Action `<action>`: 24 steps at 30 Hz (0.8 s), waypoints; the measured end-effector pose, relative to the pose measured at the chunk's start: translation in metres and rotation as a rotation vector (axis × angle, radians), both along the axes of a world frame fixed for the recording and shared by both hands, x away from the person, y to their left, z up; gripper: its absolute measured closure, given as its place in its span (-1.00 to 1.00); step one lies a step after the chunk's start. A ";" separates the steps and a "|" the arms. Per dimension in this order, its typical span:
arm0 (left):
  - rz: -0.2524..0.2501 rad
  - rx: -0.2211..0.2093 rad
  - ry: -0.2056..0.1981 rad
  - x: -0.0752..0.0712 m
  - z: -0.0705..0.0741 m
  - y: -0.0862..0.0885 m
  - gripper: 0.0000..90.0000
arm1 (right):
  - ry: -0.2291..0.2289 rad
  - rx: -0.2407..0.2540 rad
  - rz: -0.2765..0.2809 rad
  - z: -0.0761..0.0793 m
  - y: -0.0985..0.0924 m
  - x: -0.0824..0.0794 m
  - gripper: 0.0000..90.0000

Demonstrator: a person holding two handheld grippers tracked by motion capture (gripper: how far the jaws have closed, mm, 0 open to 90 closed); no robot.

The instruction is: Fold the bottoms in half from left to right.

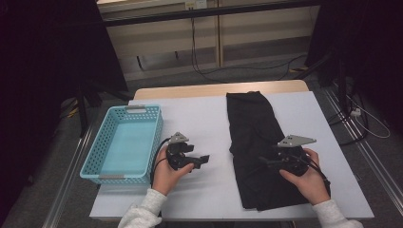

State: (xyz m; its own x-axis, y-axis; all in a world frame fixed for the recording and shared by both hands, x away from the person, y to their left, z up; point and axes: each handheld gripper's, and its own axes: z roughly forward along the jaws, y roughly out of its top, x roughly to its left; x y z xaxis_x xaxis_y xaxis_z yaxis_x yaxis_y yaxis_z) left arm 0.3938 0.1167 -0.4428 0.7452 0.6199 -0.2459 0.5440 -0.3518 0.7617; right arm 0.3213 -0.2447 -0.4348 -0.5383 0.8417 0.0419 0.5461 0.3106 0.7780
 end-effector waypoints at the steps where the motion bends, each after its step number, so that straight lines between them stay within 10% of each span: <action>1: -0.002 -0.002 0.002 0.000 -0.001 0.000 -0.62 | 0.003 -0.001 0.014 0.001 0.000 -0.001 -0.11; 18: -0.004 0.013 -0.003 -0.001 0.000 0.004 -0.67 | 0.015 0.016 0.211 -0.001 0.042 -0.021 -0.13; 24: 0.004 0.012 -0.003 -0.001 0.001 0.005 -0.67 | 0.049 -0.099 0.280 -0.014 0.060 -0.024 -0.04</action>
State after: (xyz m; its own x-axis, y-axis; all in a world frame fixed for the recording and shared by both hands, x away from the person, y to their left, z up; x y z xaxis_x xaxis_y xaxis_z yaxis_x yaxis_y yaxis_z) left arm 0.3923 0.1216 -0.4414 0.7431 0.6261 -0.2362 0.5433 -0.3585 0.7591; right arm 0.2972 -0.1842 -0.4484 -0.7495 0.6620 -0.0015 0.4644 0.5275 0.7114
